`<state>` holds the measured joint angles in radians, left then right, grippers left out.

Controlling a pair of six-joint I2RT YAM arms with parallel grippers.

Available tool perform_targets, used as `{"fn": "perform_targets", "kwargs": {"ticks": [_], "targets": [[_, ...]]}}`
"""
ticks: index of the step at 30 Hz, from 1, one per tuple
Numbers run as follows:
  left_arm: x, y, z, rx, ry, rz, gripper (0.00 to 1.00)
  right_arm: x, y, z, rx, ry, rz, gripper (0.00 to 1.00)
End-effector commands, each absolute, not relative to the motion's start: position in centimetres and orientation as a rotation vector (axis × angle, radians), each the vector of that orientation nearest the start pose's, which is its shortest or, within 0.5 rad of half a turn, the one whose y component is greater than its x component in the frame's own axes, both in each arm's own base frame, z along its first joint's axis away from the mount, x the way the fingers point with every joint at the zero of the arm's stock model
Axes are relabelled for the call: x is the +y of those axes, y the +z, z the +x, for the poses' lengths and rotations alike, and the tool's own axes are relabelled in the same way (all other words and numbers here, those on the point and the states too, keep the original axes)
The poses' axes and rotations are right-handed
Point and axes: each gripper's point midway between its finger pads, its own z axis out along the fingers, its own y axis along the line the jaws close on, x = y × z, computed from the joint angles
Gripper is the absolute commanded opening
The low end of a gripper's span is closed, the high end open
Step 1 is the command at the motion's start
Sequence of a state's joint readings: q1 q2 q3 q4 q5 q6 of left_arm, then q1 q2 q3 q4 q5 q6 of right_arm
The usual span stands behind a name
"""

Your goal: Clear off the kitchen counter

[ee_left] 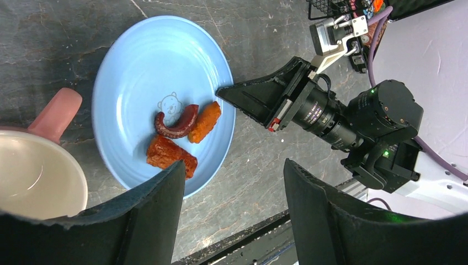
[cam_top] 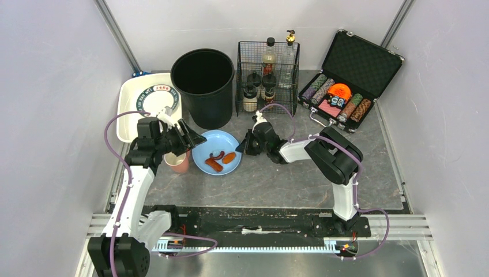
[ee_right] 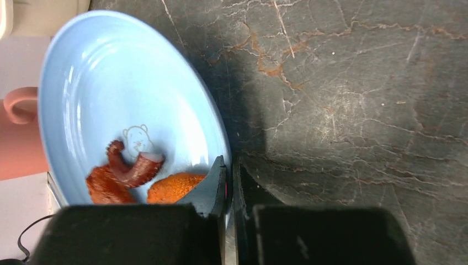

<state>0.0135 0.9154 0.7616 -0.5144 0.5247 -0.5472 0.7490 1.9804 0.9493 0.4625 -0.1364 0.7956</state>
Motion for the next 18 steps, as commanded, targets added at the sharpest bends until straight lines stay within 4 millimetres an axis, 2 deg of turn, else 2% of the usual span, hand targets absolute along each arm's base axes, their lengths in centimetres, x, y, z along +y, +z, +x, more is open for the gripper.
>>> {"fn": "perform_targets", "kwargs": {"ticks": [1, 5, 7, 10, 18], "targets": [[-10.3, 19.2, 26.1, 2.208, -0.858, -0.28, 0.71, 37.2, 2.1, 32.9, 2.305, 0.967, -0.008, 0.0], [-10.2, 19.2, 26.1, 2.206, -0.851, -0.28, 0.7, 36.4, 2.9, 32.7, 2.292, 0.938, -0.015, 0.0], [-11.0, 19.2, 25.8, 2.215, -0.864, -0.246, 0.69, 35.9, 3.2, 32.5, 2.29, 0.921, -0.025, 0.0], [-11.1, 19.2, 25.7, 2.217, -0.865, -0.242, 0.69, 35.1, 3.9, 32.2, 2.278, 0.912, -0.043, 0.0], [-11.2, 19.1, 25.6, 2.225, -0.858, -0.239, 0.69, 32.6, 5.1, 30.4, 2.264, 0.912, -0.076, 0.0]]}}
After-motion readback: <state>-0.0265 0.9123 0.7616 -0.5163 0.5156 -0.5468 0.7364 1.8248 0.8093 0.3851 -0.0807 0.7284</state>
